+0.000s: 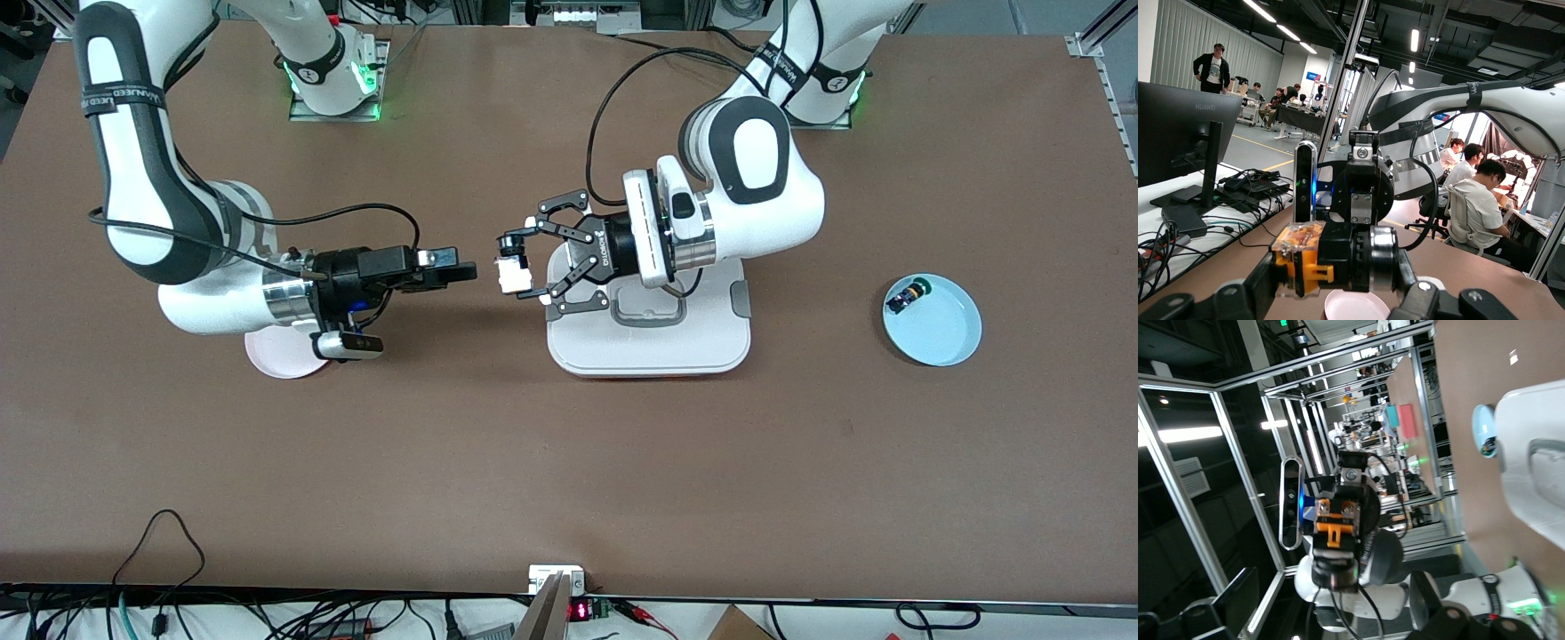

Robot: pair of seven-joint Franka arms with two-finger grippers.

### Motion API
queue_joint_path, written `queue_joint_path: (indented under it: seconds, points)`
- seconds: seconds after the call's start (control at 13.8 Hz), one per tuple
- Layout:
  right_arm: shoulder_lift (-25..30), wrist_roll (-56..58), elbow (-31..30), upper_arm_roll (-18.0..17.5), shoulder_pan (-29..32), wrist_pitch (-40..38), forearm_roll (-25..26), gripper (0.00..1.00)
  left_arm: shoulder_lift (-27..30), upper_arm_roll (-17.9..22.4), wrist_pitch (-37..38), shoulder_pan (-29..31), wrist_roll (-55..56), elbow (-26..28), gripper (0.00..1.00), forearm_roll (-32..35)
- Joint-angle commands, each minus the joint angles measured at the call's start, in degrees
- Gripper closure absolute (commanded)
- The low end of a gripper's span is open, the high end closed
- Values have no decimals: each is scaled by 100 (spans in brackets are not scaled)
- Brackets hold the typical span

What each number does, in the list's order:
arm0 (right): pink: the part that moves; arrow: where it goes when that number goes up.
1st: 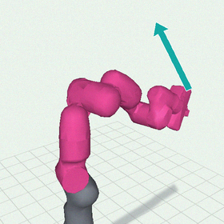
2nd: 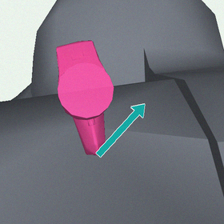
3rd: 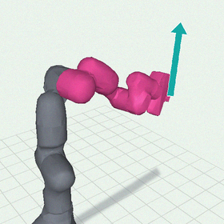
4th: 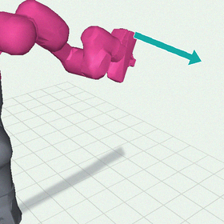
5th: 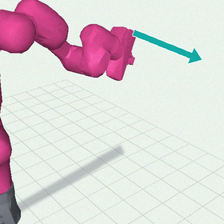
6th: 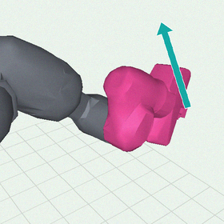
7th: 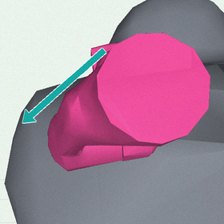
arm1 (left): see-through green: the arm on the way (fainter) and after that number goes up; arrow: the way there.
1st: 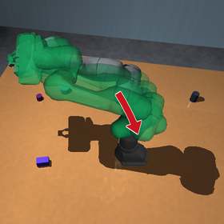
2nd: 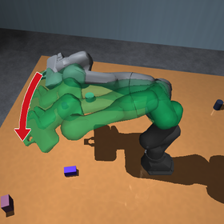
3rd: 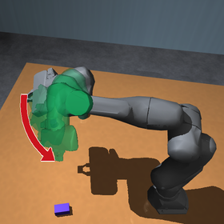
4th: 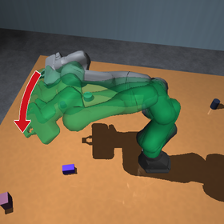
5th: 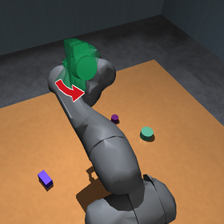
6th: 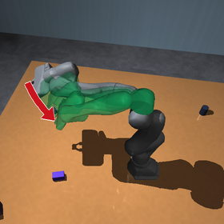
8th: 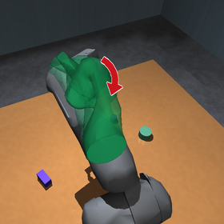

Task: Transfer orange switch to right arm and place
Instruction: 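Bring the switch to the right gripper and close the right gripper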

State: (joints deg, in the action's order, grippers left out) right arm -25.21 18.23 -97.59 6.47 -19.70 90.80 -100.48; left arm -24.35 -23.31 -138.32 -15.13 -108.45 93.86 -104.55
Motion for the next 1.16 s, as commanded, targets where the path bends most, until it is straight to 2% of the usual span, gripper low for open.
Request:
queue_joint_path:
  seconds: [0.0, 0.29, 0.65, 0.73, 0.8, 1.02, 1.09]
  points:
    - [-89, -231, 29, 3, -157, 26, -340, 0, -149, 10, -133, -131, -10, -254, 100, -197]
    - [-116, -240, 47, 3, -228, 122, -420, 1, -157, 10, -133, -131, -18, -263, 100, -197]
    - [-160, -161, 73, 3, -315, 149, -429, 13, -193, 10, -133, -131, -18, -290, 100, -197]
    - [-160, -135, 73, 3, -333, 149, -429, 18, -201, 10, -133, -131, -18, -307, 100, -197]
    - [-160, -135, 73, 3, -351, 149, -429, 25, -210, 19, -133, -131, -18, -316, 100, -197]
    - [-160, 153, 82, 3, -342, 149, -446, 65, -210, 10, -133, -131, -18, -307, 100, -197]
    - [-168, 259, 82, 3, -342, 149, -568, 74, -210, 10, -133, -131, -18, -316, 100, -206]
